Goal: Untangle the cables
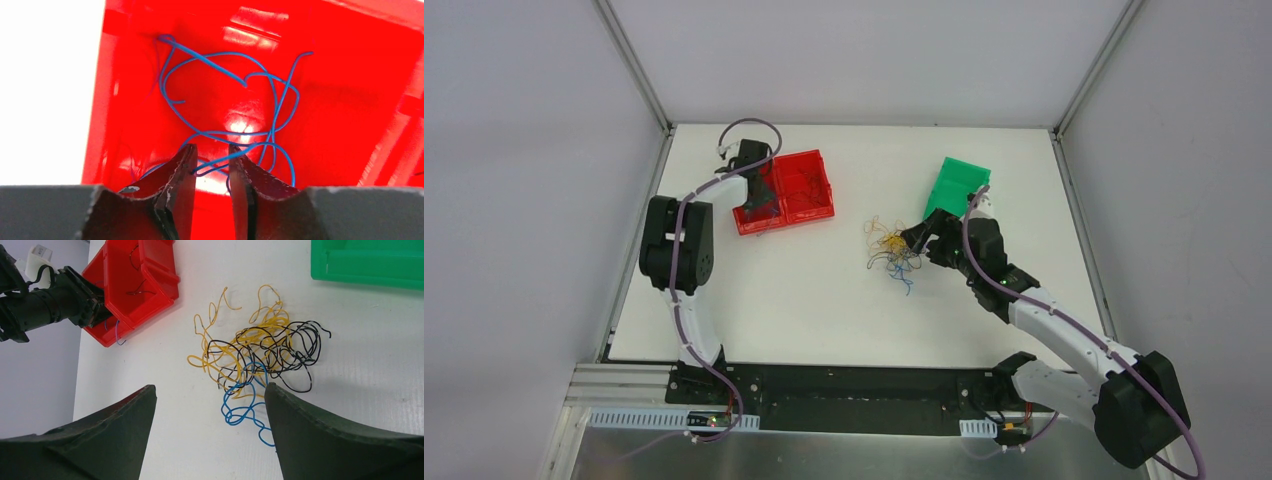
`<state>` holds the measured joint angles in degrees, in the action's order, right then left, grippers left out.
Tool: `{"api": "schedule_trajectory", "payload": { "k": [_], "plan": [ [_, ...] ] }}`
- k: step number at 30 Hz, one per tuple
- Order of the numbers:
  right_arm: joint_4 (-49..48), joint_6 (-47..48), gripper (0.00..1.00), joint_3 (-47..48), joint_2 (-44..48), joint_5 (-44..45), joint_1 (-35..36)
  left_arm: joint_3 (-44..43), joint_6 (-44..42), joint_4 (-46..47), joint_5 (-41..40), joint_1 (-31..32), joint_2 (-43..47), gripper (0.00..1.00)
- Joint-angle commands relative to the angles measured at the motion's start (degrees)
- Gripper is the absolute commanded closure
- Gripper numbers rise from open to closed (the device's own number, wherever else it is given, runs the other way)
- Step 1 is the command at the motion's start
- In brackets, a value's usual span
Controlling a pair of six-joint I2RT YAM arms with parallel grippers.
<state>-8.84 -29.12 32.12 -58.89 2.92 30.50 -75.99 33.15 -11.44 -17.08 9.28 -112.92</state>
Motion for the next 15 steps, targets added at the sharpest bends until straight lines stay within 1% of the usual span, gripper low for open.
{"api": "schedule_trajectory", "payload": {
  "k": [1, 6, 8, 12, 13, 14, 15],
  "plan": [
    [-2.6, -0.5, 0.17, 0.1, 1.4, -0.3, -0.5, 0.5, -0.6, -2.1, 0.0, -0.6, 9.2, 0.68],
    [-2.5, -0.3, 0.17, 0.1, 1.5, -0.2, -0.5, 1.9, -1.5, -2.4, 2.7, -0.5, 17.7, 0.56],
    [-2.4, -0.3, 0.16, 0.1, 1.7, 0.1, -0.6, 2.9, -2.0, -2.4, 2.8, 0.0, 21.1, 0.48],
    [-1.6, -0.3, 0.16, 0.5, 1.0, 0.2, -0.7, 7.7, 0.3, -1.7, 2.7, 1.3, 28.7, 0.37],
    [-1.4, -0.1, 0.16, 0.7, 0.6, -0.1, -0.7, 9.0, 0.5, -0.9, 3.0, 2.0, 30.2, 0.33],
    [-1.3, -0.1, 0.16, 0.9, 0.1, -0.2, -0.7, 10.1, 0.4, -0.1, 3.3, 2.7, 31.4, 0.27],
    [-1.3, -0.1, 0.16, 1.0, -0.4, -0.4, -0.7, 10.6, 0.5, 0.1, 3.3, 3.2, 32.2, 0.25]
  ]
}}
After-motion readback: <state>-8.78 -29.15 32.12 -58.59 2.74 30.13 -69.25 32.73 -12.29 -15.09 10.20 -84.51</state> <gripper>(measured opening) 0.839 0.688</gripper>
